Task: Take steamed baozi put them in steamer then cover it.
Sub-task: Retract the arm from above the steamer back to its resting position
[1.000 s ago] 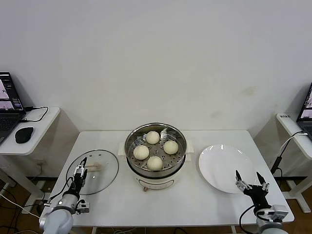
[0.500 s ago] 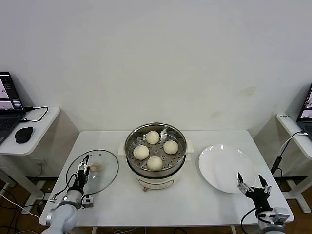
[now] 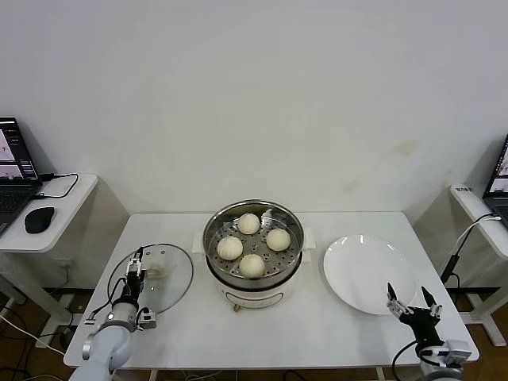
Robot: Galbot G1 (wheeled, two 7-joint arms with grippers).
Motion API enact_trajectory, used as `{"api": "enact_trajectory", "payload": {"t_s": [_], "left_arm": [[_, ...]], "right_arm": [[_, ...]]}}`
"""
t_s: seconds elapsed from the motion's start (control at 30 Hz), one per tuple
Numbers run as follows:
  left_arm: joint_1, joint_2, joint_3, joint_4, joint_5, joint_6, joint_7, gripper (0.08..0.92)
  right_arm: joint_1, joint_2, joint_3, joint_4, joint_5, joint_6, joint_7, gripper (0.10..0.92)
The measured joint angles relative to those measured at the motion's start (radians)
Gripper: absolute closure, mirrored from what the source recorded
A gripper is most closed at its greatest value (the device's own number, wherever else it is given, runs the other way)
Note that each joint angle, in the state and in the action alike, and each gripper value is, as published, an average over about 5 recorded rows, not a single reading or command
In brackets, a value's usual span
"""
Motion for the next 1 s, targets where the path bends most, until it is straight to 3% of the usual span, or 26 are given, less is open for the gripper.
{"api": "enact_trajectory", "payload": {"t_s": [0.57,1.0], "left_arm": [[-0.052,-0.039,-0.001,0.070,-0.034,0.020,-0.050,0.189],[-0.046,-0.042,0.000,0.104,-0.059,0.008,-0.072,0.513]], "right_arm": [[0.001,0.005,-0.002,-0.007,-0.011,0.008,0.001,0.202],[-0.005,0.004,0.001,-0.010,-0.017,0.011,-0.002,0.203]]}}
